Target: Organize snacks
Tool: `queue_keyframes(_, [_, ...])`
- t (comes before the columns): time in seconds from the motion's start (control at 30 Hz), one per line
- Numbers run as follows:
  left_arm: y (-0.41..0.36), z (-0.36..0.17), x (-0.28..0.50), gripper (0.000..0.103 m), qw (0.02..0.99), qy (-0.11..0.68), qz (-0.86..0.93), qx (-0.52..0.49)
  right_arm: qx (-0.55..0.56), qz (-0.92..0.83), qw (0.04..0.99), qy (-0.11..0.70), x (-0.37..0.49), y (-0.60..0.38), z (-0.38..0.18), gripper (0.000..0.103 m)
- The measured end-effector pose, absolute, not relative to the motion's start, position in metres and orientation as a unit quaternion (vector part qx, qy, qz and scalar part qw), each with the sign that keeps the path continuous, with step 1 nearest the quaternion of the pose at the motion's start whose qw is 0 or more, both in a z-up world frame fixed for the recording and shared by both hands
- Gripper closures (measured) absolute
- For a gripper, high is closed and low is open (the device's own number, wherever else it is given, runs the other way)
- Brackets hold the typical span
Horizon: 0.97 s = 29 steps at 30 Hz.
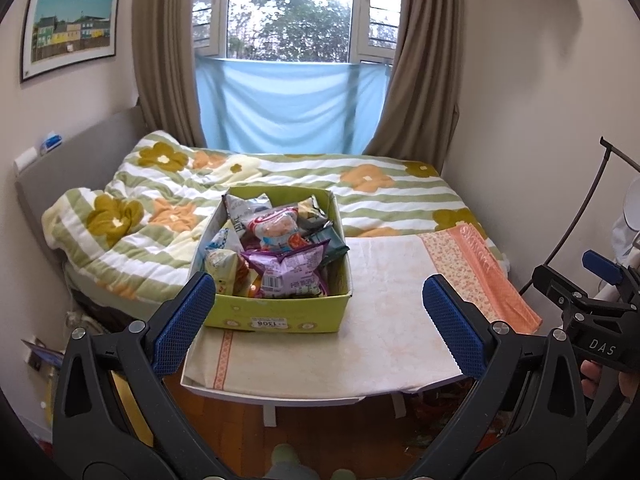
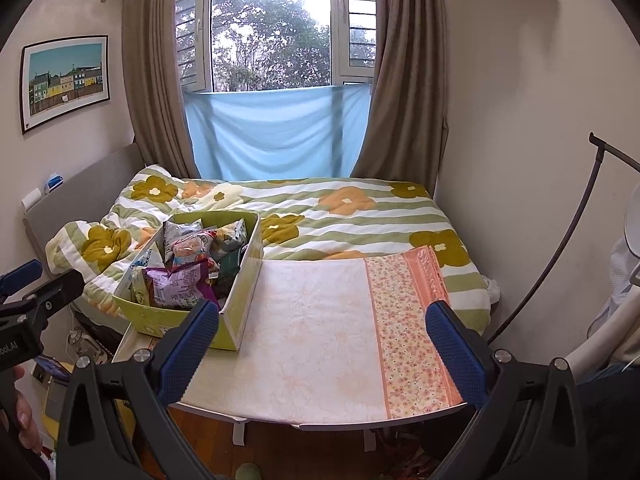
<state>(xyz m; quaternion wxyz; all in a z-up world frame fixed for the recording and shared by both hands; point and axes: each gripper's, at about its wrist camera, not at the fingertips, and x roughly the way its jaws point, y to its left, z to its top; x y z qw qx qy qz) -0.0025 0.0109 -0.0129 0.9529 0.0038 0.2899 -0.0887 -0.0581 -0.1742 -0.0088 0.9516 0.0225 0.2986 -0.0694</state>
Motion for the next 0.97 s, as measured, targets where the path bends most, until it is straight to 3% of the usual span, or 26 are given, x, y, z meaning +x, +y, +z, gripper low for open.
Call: queue_keyframes(0.97, [0.01, -0.021, 0.012, 0.0, 0.955, 0.289, -0.069, 0.024, 0.027, -0.061, 0.949, 0.308, -0.041, -0.176, -0.015, 0.0])
